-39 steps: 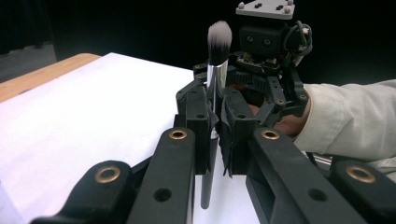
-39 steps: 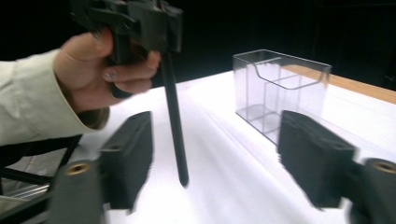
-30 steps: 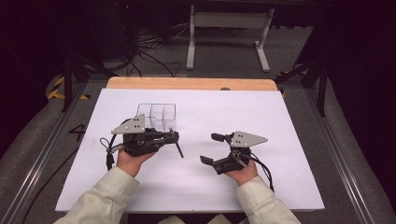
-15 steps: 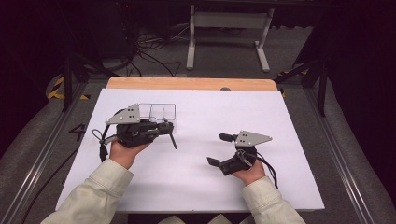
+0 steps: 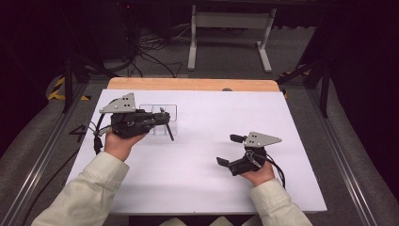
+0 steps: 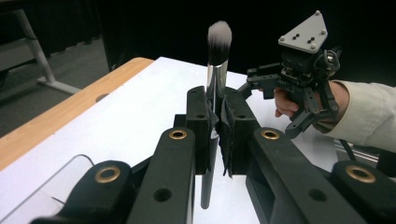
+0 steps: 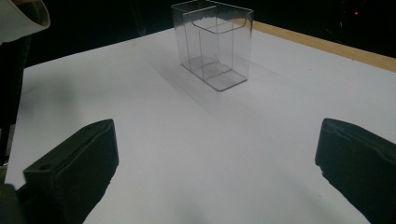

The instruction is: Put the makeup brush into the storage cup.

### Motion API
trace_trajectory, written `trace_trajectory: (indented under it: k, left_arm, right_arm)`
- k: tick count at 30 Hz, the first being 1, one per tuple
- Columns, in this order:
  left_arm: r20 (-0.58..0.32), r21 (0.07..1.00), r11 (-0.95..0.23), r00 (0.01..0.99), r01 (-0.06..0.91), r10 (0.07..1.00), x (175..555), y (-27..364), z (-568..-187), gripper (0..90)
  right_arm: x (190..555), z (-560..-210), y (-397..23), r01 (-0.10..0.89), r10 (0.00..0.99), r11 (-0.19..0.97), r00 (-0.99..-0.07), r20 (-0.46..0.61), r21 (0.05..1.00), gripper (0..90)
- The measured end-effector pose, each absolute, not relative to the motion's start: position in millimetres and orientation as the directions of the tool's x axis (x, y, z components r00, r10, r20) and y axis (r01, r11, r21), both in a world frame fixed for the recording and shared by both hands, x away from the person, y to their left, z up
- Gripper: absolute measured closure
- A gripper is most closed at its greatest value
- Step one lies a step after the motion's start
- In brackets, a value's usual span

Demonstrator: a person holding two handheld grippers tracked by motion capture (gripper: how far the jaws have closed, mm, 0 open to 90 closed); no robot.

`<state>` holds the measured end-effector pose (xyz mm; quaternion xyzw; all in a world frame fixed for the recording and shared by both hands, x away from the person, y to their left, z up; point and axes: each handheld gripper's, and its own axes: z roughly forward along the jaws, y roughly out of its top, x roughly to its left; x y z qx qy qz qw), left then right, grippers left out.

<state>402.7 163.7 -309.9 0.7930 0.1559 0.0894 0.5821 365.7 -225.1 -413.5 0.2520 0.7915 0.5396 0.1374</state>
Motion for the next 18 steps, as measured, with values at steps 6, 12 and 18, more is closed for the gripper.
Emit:
trace_trajectory:
  k: [6,12,18]
  left_arm:
    - [-0.018,0.946,-0.294,0.93,0.134,0.367,408.1,165.2,-302.4,83.5]
    - [-0.022,0.946,-0.291,0.921,0.146,0.389,413.8,168.9,-295.5,83.5]
    - [-0.015,0.942,-0.296,0.903,0.157,0.429,424.0,173.4,-288.8,83.5]
  right_arm:
    - [365.5,-413.7,-231.7,0.264,0.565,0.28,-0.822,0.064,0.923,0.0]
    - [364.7,-414.8,-240.4,0.268,0.58,0.262,-0.811,0.071,0.927,0.0]
    - [363.7,-415.8,-245.2,0.273,0.602,0.26,-0.796,0.065,0.926,0.0]
